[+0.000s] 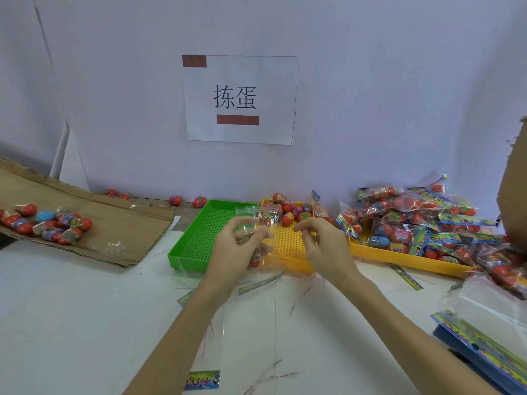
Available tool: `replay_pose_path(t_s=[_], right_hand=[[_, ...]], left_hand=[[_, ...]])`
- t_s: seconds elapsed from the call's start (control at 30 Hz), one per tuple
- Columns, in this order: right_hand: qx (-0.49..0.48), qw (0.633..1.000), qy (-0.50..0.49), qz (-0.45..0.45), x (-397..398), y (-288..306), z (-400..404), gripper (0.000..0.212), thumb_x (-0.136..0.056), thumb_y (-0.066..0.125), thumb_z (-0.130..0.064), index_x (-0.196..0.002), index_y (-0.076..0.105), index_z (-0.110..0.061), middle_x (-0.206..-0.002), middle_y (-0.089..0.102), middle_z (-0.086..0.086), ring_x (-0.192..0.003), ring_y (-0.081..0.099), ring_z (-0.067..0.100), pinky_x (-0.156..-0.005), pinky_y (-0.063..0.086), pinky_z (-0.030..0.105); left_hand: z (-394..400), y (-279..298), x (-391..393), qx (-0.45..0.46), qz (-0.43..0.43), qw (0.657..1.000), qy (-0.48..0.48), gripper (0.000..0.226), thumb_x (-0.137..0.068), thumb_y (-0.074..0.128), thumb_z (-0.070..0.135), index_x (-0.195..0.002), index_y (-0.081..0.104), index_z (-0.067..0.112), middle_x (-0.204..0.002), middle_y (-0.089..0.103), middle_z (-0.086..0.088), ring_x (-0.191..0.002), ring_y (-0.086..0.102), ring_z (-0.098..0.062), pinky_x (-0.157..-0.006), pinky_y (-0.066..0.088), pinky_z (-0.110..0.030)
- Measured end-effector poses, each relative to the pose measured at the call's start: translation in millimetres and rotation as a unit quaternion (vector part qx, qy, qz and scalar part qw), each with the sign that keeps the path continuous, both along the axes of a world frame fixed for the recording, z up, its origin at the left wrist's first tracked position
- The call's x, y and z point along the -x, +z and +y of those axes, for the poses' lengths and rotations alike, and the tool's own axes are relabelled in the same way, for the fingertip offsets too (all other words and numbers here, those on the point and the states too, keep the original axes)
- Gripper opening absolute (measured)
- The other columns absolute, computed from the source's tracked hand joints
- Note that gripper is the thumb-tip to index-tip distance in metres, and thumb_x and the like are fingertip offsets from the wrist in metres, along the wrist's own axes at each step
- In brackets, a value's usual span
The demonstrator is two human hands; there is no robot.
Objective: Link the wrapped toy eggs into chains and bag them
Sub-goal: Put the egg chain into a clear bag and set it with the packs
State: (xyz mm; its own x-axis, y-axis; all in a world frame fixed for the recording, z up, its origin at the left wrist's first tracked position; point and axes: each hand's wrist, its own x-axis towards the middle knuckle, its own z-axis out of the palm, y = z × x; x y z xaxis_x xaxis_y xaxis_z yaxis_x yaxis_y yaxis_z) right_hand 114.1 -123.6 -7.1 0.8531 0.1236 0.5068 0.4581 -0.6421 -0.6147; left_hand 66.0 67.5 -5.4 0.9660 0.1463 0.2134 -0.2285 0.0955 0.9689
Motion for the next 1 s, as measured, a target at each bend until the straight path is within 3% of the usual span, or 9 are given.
replay_pose_path(t_s=[0.1, 0.23, 0.33, 0.4, 0.57, 0.7, 0.77, 0.87, 1.0], right_hand=[[0.059, 0.998, 0.008, 0.028, -30.8, 0.4, 5.4, 0.028, -0.103, 0.051, -0.006, -0.123, 0.070, -0.014, -0.128, 0.067, -0.001, -0.119, 0.058, 0.013, -0.104, 0.045, 0.026], [0.156, 0.984, 0.032, 0.079, -67.6, -0.5, 16.7, 0.037, -0.105, 0.048, -0.007, -0.139, 0.060, -0.018, -0.149, 0.054, 0.004, -0.141, 0.045, 0.024, -0.120, 0.037, 0.041], [0.223, 0.968, 0.030, 0.114, -84.2, -7.5, 25.8, 0.044, -0.104, 0.049, -0.007, -0.146, 0.053, -0.019, -0.156, 0.045, 0.007, -0.146, 0.039, 0.030, -0.120, 0.036, 0.044], [0.232, 0.967, 0.012, 0.103, -90.4, -12.0, 29.4, 0.045, -0.102, 0.054, -0.006, -0.145, 0.053, -0.019, -0.149, 0.049, 0.010, -0.139, 0.046, 0.032, -0.114, 0.043, 0.043], [0.108, 0.994, -0.024, 0.020, -83.6, -13.3, 24.7, 0.027, -0.101, 0.061, -0.018, -0.128, 0.062, -0.021, -0.121, 0.065, 0.009, -0.114, 0.057, 0.028, -0.098, 0.047, 0.039], [-0.021, 1.000, 0.001, -0.015, -54.3, -3.6, 19.8, 0.033, -0.103, 0.061, -0.024, -0.135, 0.060, -0.020, -0.106, 0.069, 0.001, -0.093, 0.064, 0.014, -0.085, 0.057, 0.030], [-0.083, 0.996, 0.006, -0.015, -34.9, 1.2, 15.5, 0.037, -0.100, 0.064, -0.025, -0.136, 0.058, -0.017, -0.106, 0.070, -0.003, -0.093, 0.065, 0.006, -0.085, 0.058, 0.022], [-0.171, 0.985, 0.016, -0.024, -3.4, 10.2, 8.2, 0.032, -0.099, 0.066, -0.027, -0.128, 0.063, -0.016, -0.112, 0.072, -0.006, -0.102, 0.068, 0.006, -0.090, 0.061, 0.033], [-0.233, 0.969, 0.042, -0.069, 39.1, 20.7, 3.2, 0.021, -0.097, 0.066, -0.032, -0.117, 0.065, -0.035, -0.110, 0.071, -0.011, -0.102, 0.069, 0.013, -0.077, 0.063, 0.032]], left_hand=[[3.0, -1.3, -1.1, 0.006, 0.011, 1.000, -0.028, 0.026, -0.101, 0.069, 0.020, -0.123, 0.059, 0.011, -0.101, 0.081, -0.006, -0.090, 0.079, -0.024, -0.059, 0.060, -0.032], [2.6, -4.2, -1.5, 0.014, 0.012, 0.998, -0.055, 0.026, -0.101, 0.067, 0.019, -0.124, 0.056, 0.013, -0.104, 0.081, -0.006, -0.095, 0.078, -0.024, -0.072, 0.061, -0.037], [1.4, -3.1, -0.7, 0.027, 0.010, 0.997, -0.067, 0.026, -0.103, 0.065, 0.019, -0.126, 0.054, 0.016, -0.107, 0.080, -0.005, -0.096, 0.078, -0.022, -0.070, 0.062, -0.028], [0.6, -1.8, 0.7, 0.030, 0.008, 0.997, -0.067, 0.024, -0.104, 0.064, 0.020, -0.126, 0.055, 0.018, -0.110, 0.080, -0.005, -0.096, 0.078, -0.022, -0.067, 0.059, -0.025], [1.6, -1.4, 0.5, 0.016, -0.001, 0.997, -0.073, 0.023, -0.108, 0.056, 0.020, -0.130, 0.056, 0.014, -0.114, 0.077, -0.008, -0.097, 0.078, -0.023, -0.075, 0.063, -0.029], [0.4, -0.8, 0.5, -0.003, 0.005, 0.997, -0.072, 0.021, -0.110, 0.050, 0.024, -0.129, 0.057, 0.017, -0.112, 0.078, -0.002, -0.097, 0.078, -0.021, -0.076, 0.063, -0.028], [-0.5, -0.2, 1.0, -0.013, 0.006, 0.997, -0.070, 0.021, -0.111, 0.048, 0.027, -0.128, 0.058, 0.020, -0.112, 0.078, 0.001, -0.097, 0.078, -0.020, -0.072, 0.063, -0.027], [-3.2, 2.0, 1.5, -0.024, 0.007, 0.997, -0.067, 0.022, -0.111, 0.046, 0.029, -0.127, 0.060, 0.023, -0.113, 0.078, 0.001, -0.098, 0.077, -0.021, -0.075, 0.064, -0.032], [-8.0, 6.4, 7.4, -0.040, -0.004, 0.996, -0.076, 0.025, -0.112, 0.045, 0.028, -0.130, 0.059, 0.021, -0.115, 0.077, 0.000, -0.099, 0.076, -0.024, -0.076, 0.062, -0.035]])
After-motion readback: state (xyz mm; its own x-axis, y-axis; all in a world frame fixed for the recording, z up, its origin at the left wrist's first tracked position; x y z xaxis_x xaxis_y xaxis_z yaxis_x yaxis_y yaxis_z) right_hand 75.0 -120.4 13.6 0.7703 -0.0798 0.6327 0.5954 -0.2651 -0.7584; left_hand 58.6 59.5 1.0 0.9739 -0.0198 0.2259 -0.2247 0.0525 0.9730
